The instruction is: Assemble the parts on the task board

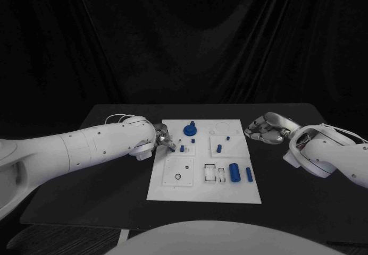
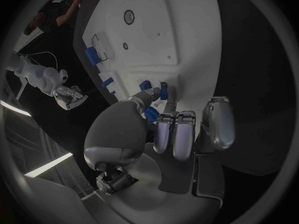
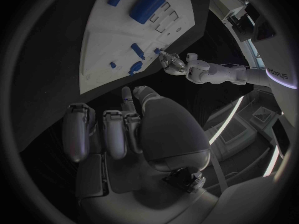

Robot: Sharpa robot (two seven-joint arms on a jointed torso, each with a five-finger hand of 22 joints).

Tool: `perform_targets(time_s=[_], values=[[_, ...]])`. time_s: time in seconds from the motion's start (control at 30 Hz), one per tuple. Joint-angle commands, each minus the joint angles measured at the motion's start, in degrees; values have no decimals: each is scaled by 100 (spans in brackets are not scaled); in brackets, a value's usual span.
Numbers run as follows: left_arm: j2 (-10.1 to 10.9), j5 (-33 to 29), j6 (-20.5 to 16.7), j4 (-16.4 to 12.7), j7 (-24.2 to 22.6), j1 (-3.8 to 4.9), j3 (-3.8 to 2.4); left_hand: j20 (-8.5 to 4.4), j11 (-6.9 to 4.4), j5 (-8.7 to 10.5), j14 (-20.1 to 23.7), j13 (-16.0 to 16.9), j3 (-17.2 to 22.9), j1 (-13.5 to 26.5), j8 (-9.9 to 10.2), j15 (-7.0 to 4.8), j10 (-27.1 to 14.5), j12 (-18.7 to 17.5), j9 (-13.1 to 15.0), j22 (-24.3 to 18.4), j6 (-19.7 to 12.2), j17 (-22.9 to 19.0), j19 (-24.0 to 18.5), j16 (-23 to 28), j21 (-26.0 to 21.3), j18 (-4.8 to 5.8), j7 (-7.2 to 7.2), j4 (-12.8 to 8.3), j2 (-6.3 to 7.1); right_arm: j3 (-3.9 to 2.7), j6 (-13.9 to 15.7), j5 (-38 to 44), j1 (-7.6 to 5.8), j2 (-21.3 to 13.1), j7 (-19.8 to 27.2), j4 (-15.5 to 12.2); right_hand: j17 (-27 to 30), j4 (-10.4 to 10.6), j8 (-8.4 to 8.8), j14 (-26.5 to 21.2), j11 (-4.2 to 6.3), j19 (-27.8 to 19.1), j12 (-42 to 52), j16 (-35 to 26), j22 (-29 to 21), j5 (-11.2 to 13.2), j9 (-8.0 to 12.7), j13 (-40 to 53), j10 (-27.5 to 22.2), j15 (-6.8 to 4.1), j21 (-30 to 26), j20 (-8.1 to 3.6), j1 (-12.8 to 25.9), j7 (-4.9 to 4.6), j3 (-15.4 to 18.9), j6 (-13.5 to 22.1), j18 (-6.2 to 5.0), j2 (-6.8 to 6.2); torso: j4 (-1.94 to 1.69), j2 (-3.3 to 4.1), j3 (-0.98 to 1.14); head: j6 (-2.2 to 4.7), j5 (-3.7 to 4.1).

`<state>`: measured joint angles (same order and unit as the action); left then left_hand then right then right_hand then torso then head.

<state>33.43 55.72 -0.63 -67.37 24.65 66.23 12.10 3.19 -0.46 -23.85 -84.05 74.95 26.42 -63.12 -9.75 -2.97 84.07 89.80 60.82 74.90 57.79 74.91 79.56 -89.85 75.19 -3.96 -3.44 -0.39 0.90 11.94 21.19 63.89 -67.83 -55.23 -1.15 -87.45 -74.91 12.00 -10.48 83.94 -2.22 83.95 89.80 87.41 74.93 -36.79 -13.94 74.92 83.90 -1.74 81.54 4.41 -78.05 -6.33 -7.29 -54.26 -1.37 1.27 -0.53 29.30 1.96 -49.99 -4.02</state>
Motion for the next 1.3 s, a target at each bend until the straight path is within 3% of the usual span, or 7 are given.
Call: perform_targets(time_s=[0.03, 1.3], values=[[-9, -32, 104, -14, -23, -34, 10, 0, -44, -33, -595, 1505, 41, 9, -32, -35, 593, 20, 8, 1002, -2, 1509, 12, -15, -36, 13, 49, -7, -50, -4, -37, 7, 16, -3, -95, 0, -963, -7, -7, 487, 12, 181, 20, -17, 1196, -27, -4, 1508, 610, -21, -21, -21, -64, -34, -35, 21, -94, 1, -1, -1, 4, -1, -2], [83, -32, 205, -88, 100, -40, 10, 1, -41, -44, -595, 1505, 66, -11, -32, -32, 593, 20, 16, 993, -15, 1509, -7, -15, -64, 7, 46, -34, -45, -4, -99, 7, 52, 26, -122, 37, -960, -13, -6, 486, 11, 181, 20, -19, 1196, -26, -5, 1508, 610, -20, -21, -19, -64, -36, -44, 24, -94, 2, 1, 0, 4, -1, -30]])
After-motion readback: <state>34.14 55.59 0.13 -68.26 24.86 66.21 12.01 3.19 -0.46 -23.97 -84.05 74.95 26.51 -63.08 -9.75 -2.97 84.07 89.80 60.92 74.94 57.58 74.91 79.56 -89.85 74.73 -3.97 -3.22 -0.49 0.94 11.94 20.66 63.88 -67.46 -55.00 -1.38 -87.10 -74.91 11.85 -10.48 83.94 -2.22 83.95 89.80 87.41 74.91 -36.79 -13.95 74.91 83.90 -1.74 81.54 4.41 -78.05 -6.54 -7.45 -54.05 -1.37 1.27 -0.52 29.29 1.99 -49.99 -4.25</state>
